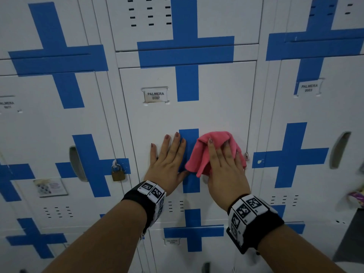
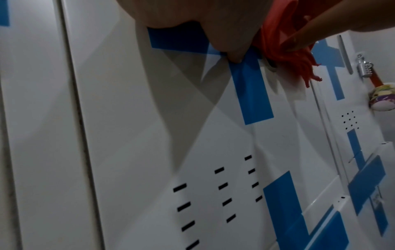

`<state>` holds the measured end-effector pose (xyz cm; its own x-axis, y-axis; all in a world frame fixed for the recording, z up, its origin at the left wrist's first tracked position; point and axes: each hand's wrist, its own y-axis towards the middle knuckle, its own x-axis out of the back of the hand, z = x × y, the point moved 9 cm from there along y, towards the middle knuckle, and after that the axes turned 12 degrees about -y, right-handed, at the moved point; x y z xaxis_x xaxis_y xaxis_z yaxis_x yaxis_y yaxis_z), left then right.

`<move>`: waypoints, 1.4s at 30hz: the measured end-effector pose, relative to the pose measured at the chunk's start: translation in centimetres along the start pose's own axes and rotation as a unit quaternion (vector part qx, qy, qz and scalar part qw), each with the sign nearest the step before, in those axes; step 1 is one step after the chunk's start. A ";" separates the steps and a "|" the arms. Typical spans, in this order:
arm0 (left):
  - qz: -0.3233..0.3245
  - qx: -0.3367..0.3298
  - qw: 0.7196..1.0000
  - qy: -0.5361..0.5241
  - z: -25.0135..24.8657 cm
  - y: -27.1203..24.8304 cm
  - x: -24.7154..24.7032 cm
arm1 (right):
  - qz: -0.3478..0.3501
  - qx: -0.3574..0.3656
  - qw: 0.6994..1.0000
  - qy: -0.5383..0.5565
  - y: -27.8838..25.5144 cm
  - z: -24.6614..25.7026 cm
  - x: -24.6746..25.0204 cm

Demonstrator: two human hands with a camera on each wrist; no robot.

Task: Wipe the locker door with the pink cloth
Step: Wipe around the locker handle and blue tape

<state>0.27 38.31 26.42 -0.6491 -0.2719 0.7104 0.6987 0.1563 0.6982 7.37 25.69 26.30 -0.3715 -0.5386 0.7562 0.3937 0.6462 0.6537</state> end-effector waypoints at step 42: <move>0.000 -0.003 1.000 0.011 0.0 -0.1 0.0 | 0.119 0.190 0.972 -0.072 -8.3 3.6 -9.1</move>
<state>0.22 38.26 26.31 -0.6417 -0.2927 0.7089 0.7009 0.1514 0.6970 4.44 27.14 13.90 -0.4327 -0.2866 0.8548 0.1544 0.9106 0.3835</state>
